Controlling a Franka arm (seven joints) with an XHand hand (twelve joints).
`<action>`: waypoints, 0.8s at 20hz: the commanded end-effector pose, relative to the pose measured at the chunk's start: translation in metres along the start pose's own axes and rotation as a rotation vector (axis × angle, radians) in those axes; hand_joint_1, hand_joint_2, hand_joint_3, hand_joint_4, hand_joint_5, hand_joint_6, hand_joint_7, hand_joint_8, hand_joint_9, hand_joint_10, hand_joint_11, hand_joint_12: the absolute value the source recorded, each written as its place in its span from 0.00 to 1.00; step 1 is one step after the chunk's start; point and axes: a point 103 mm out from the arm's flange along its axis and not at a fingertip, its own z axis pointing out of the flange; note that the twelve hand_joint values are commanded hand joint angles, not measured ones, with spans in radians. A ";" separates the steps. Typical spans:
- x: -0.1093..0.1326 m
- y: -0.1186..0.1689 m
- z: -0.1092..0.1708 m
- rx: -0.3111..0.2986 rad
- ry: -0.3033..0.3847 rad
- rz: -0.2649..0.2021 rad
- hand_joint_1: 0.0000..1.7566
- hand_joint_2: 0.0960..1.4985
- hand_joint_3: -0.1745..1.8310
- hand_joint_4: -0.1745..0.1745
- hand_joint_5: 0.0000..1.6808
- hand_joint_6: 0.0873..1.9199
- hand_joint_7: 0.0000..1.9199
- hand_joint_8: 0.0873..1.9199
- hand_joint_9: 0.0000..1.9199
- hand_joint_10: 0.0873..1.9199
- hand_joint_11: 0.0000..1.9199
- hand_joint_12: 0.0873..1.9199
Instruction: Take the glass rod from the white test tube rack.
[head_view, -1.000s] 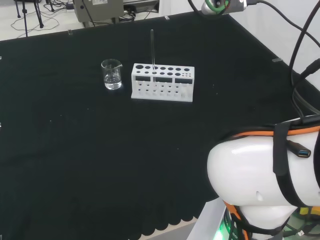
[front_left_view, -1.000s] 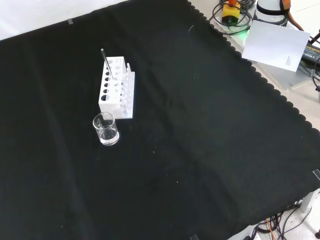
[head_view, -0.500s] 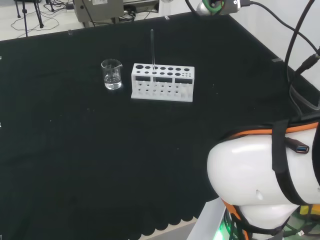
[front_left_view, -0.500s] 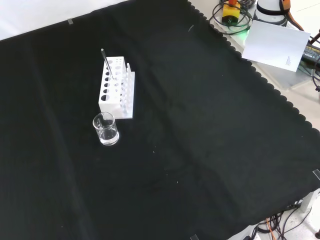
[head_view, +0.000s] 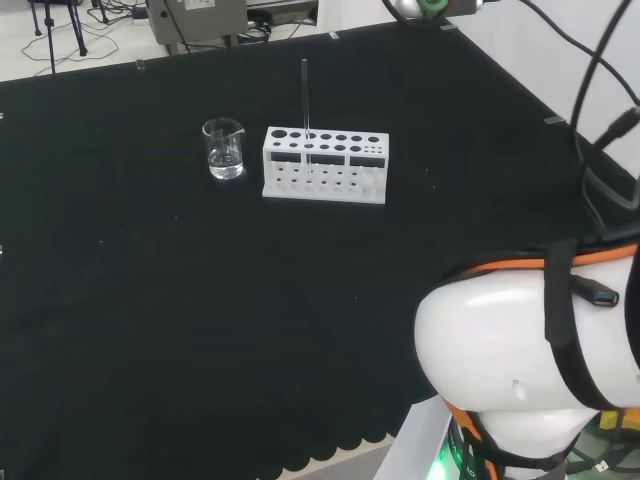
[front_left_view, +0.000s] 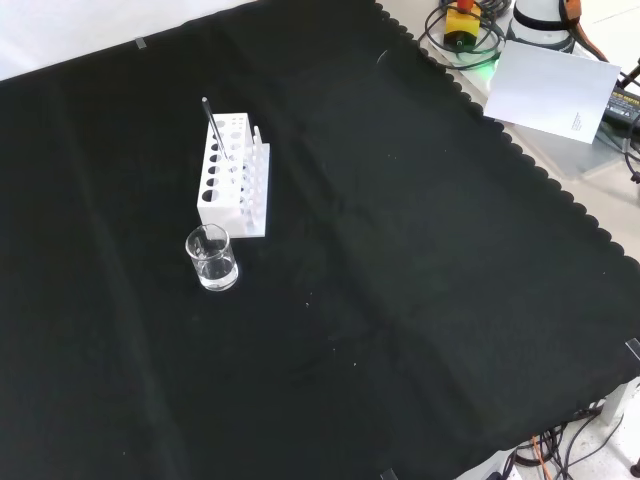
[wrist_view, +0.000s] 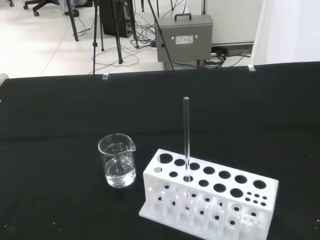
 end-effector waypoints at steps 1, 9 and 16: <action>0.011 0.075 0.030 -0.020 0.008 -0.047 0.34 0.75 0.00 0.11 0.08 0.00 0.05 0.46 0.26 0.44 0.27 0.70; 0.012 0.137 0.038 -0.036 0.039 -0.060 0.35 0.75 0.00 0.03 0.18 0.00 0.14 0.48 0.37 0.45 0.38 0.67; 0.012 0.186 0.062 -0.003 0.042 -0.131 0.35 0.76 0.00 0.00 0.24 0.01 0.19 0.49 0.41 0.46 0.43 0.67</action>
